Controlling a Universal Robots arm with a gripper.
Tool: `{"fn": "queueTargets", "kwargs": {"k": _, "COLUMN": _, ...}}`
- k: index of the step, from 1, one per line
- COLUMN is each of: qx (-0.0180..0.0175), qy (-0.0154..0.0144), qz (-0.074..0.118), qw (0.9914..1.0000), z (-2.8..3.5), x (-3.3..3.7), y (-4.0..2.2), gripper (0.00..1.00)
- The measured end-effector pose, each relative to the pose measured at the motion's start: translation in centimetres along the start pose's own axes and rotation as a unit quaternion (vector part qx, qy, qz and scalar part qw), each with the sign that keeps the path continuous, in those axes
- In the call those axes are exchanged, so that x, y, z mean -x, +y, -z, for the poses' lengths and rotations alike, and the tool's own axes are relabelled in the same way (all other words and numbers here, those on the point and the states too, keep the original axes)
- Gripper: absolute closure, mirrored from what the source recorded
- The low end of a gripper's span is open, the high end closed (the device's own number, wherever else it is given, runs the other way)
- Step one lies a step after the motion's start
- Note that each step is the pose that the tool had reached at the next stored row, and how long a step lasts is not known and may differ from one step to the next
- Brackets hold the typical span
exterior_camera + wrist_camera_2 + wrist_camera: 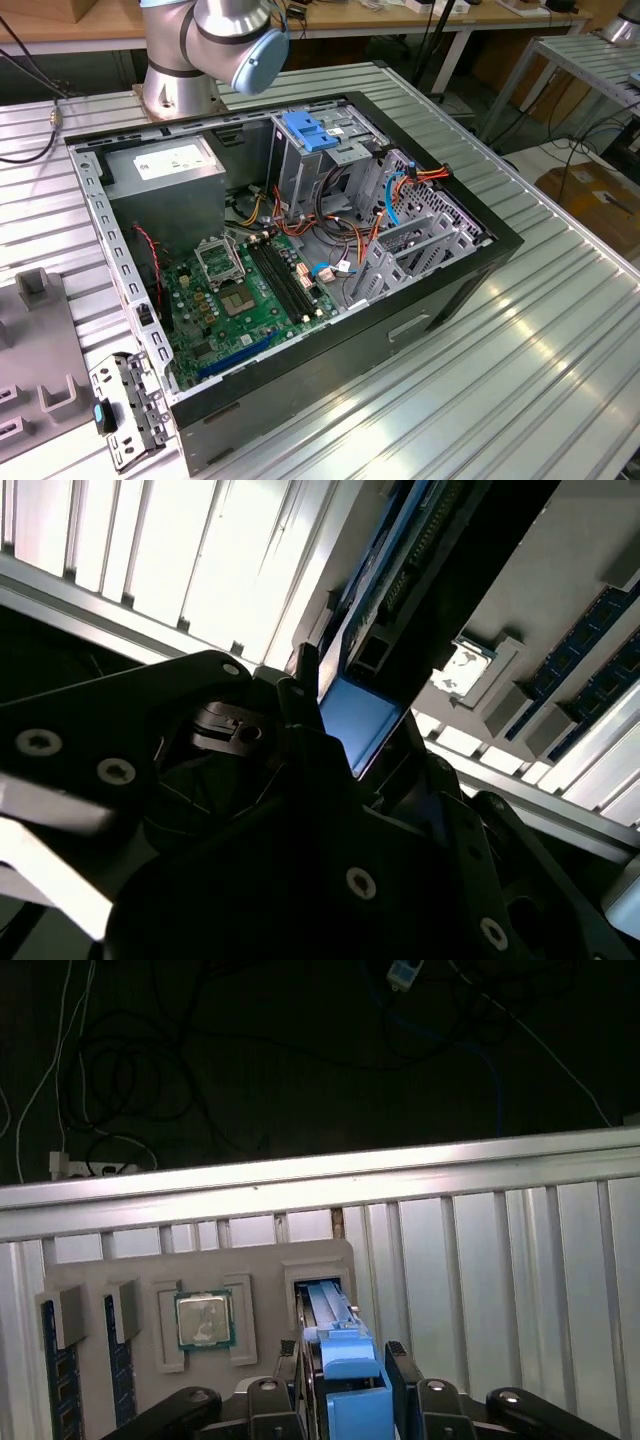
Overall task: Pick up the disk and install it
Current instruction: 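Pick up the disk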
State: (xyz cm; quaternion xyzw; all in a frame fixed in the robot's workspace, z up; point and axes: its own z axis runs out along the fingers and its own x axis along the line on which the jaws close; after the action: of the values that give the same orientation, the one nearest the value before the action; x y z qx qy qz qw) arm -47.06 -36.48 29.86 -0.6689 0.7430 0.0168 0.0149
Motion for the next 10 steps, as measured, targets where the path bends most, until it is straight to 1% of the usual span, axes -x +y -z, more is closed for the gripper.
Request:
{"fn": "queueTargets", "kwargs": {"k": 5, "qx": -0.0014, "qy": 0.0013, "qz": 0.003, "qw": 0.99999, "z": -0.32, "x": 0.08, "y": -0.01, "gripper": 0.53}}
{"fn": "queueTargets", "kwargs": {"k": 6, "qx": -0.0024, "qy": 0.0020, "qz": 0.004, "qw": 0.99999, "z": -0.33, "x": 0.08, "y": -0.01, "gripper": 0.53}}
{"fn": "queueTargets", "kwargs": {"k": 8, "qx": -0.0050, "qy": 0.0047, "qz": 0.004, "qw": 0.99997, "z": -0.35, "x": 0.08, "y": -0.01, "gripper": 0.53}}
{"fn": "queueTargets", "kwargs": {"k": 9, "qx": -0.0081, "qy": 0.0097, "qz": 0.004, "qw": 0.99991, "z": -0.36, "x": 0.07, "y": -0.01, "gripper": 0.53}}
{"fn": "queueTargets", "kwargs": {"k": 10, "qx": -0.0113, "qy": 0.0182, "qz": 0.004, "qw": 0.99976, "z": -0.36, "x": 0.06, "y": -0.01, "gripper": 0.53}}
